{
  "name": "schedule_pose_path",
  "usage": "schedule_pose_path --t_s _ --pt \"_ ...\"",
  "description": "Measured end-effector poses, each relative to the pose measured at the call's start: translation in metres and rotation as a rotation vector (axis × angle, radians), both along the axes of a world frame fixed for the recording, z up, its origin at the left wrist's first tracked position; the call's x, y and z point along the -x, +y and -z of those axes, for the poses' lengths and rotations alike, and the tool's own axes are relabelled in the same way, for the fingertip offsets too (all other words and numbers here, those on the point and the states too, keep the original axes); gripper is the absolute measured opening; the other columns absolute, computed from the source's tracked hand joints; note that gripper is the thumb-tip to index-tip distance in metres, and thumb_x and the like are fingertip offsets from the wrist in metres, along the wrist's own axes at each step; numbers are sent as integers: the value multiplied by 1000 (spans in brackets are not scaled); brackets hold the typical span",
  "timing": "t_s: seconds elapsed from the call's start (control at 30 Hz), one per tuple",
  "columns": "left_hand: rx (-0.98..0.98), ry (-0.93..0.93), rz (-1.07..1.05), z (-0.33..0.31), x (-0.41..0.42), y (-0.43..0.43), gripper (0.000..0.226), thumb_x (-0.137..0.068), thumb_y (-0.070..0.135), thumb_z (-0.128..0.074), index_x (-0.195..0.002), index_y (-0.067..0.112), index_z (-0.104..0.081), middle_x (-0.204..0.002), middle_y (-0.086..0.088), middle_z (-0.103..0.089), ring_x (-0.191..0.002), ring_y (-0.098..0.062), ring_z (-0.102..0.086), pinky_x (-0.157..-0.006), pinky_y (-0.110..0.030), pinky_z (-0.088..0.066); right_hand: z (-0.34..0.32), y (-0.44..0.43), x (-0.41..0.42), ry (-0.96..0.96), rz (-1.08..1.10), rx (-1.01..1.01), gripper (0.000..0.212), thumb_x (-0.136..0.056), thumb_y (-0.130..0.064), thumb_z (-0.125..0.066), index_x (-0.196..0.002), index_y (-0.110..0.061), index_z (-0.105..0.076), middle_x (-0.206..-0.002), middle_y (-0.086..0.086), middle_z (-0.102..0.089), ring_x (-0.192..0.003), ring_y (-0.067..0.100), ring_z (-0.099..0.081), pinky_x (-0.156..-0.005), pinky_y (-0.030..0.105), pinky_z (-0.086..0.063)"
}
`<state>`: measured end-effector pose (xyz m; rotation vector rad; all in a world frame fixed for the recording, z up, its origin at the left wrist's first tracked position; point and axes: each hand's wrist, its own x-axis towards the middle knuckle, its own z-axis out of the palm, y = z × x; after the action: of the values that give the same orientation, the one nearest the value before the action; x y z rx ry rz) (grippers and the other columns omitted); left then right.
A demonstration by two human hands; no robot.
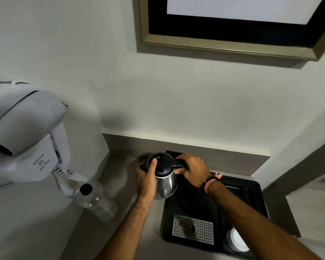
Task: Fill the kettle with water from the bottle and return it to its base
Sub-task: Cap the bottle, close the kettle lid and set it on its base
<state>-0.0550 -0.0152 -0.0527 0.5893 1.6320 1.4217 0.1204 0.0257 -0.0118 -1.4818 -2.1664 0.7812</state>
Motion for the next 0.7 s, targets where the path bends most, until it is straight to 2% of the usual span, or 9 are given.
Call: schedule_pose_path --t_s 0.07,0.13,0.23,0.33,0.43,0.53,0.7 --pt "13 7 66 -2 -18 -1 54 -85 40 -71 -129 13 -54 -119 -3 -67 -109 -19 -64 -101 -43 -50 -4 -7 -20 0 44 4 30 -80 -19 -75 -109 -25 -66 -104 -3 -68 -97 17 -60 -82 30 -44" --pt "42 -11 119 -4 -39 -3 58 -85 43 -71 -131 15 -50 -120 -2 -66 -111 -21 -63 -103 -44 -48 -7 -16 -40 -7 92 17 29 -80 -20 -76 -107 -25 -67 -101 -3 -69 -97 19 -62 -82 32 -46" --pt "89 -21 187 -1 -66 -7 60 -84 46 -70 -131 18 -45 -122 -2 -62 -112 -22 -59 -100 -41 -47 -5 -31 -69 -18 154 24 26 -79 -21 -76 -104 -26 -69 -99 -1 -72 -97 23 -65 -85 39 -51" --pt "112 -5 254 2 -92 -9 60 -85 48 -69 -131 17 -45 -122 -1 -61 -113 -22 -58 -99 -40 -47 -3 -44 -95 -17 224 3 31 -77 -20 -78 -107 -26 -70 -102 -1 -73 -98 22 -65 -81 31 -47" --pt "120 1 300 3 -109 -11 59 -86 46 -68 -131 16 -46 -118 0 -61 -108 -19 -58 -90 -33 -44 -1 -50 -114 -28 261 19 32 -77 -20 -78 -107 -28 -71 -103 -2 -73 -99 21 -65 -81 28 -45" --pt "117 17 343 6 -118 -11 53 -86 46 -68 -127 18 -49 -118 0 -63 -109 -20 -58 -92 -34 -44 3 -53 -125 -18 296 37 33 -77 -20 -77 -108 -27 -70 -104 -2 -73 -100 21 -64 -87 33 -49" --pt "128 64 389 6 -123 -9 46 -87 49 -66 -121 23 -48 -115 3 -60 -107 -19 -57 -92 -35 -43 10 -54 -132 18 325 59 32 -77 -19 -77 -108 -27 -70 -102 -4 -72 -98 18 -64 -87 34 -50"
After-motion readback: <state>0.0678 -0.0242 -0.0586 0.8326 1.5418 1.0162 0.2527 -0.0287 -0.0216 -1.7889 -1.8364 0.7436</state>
